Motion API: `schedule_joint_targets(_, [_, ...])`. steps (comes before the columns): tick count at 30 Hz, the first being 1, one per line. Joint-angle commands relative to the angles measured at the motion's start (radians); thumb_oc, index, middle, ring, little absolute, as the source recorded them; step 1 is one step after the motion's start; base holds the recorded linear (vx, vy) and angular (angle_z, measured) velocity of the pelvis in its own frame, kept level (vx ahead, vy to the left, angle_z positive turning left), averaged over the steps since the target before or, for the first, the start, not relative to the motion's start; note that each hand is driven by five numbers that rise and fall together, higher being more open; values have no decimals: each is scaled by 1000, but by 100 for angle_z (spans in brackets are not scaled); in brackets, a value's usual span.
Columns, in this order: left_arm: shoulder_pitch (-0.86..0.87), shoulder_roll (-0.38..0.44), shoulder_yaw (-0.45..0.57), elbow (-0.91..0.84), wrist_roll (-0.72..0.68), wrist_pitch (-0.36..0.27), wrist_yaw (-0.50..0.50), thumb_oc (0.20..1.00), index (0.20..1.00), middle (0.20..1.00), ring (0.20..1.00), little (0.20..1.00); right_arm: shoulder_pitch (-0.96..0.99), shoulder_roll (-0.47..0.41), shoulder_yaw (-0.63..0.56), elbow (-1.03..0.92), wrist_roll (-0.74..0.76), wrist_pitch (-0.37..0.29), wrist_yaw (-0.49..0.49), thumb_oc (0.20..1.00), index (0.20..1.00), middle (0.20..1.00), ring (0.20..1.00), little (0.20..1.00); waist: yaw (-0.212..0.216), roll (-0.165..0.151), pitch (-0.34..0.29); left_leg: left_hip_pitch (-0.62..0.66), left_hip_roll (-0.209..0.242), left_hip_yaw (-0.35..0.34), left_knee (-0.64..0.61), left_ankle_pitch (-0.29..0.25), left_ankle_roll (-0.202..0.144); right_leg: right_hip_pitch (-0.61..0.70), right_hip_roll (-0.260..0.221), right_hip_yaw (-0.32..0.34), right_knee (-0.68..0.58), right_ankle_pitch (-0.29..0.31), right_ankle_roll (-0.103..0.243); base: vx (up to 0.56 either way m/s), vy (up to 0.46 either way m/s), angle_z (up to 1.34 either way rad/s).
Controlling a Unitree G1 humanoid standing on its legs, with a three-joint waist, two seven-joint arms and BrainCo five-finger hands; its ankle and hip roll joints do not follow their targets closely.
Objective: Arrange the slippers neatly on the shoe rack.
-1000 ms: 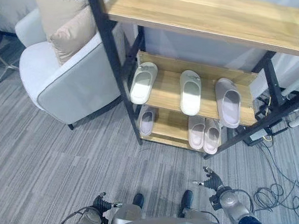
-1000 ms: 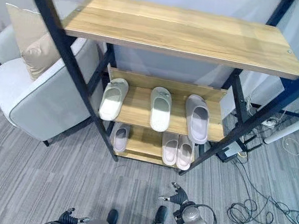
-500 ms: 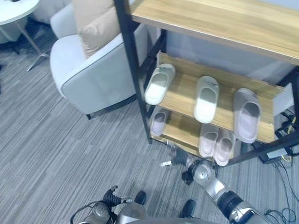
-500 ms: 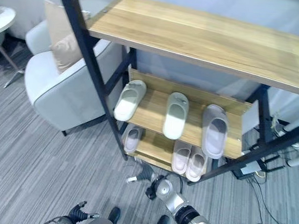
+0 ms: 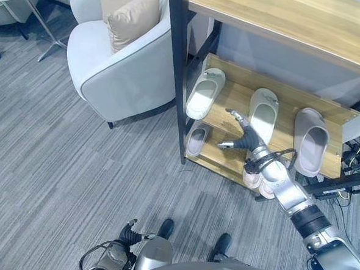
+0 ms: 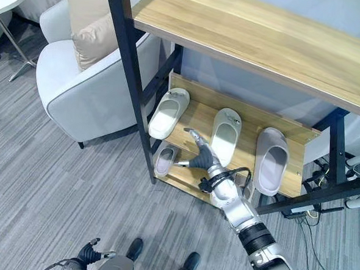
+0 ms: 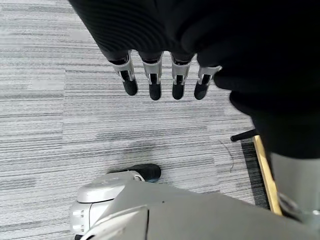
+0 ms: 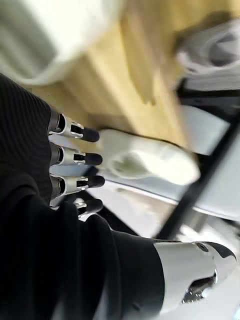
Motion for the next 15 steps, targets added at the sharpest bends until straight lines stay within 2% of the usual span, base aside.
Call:
schedule_joint_targets(1, [-11, -26, -17, 73, 22, 0, -3, 1000, 1000, 1000, 1000, 1000, -51, -43, -17, -17, -77, -37, -98, 1000, 1000, 1000, 1000, 1000, 40, 0, 2, -44, -24, -67, 1, -16, 16, 79, -36, 18, 48, -91, 96, 0, 0, 0])
schedule_joint_targets(5, [-17, -25, -35, 61, 18, -12, 4, 1000, 1000, 1000, 1000, 1000, -111, -135, -119, 98, -143, 3, -232, 1000, 1000, 1000, 1000, 1000, 56, 3, 12, -74, -30, -84, -16, 6, 9, 63, -38, 0, 29, -78, 101, 5, 13, 3])
schedule_joint_targets(8, [-27, -30, -48, 61, 8, -16, 8, 1000, 1000, 1000, 1000, 1000, -147, -151, -142, 155, -127, 16, -272, 1000, 1000, 1000, 1000, 1000, 60, 6, 17, -93, -35, -88, -22, 16, 7, 51, -40, -3, 16, -67, 105, -6, 26, 13])
schedule_joint_targets(11, [-40, -43, -63, 61, 0, -23, 18, 1000, 1000, 1000, 1000, 1000, -200, -215, -164, 241, -168, 49, -351, 1000, 1000, 1000, 1000, 1000, 60, 14, 22, -132, -46, -93, -33, 32, -1, 23, -47, -17, 7, -55, 112, 6, 36, 15])
schedule_joint_targets(15, [-47, -48, -63, 70, -17, -26, 34, 1000, 1000, 1000, 1000, 1000, -237, -236, -179, 329, -152, 71, -397, 1000, 1000, 1000, 1000, 1000, 59, 20, 26, -150, -48, -86, -33, 35, -4, 1, -53, -11, 7, -49, 117, 26, 19, 1])
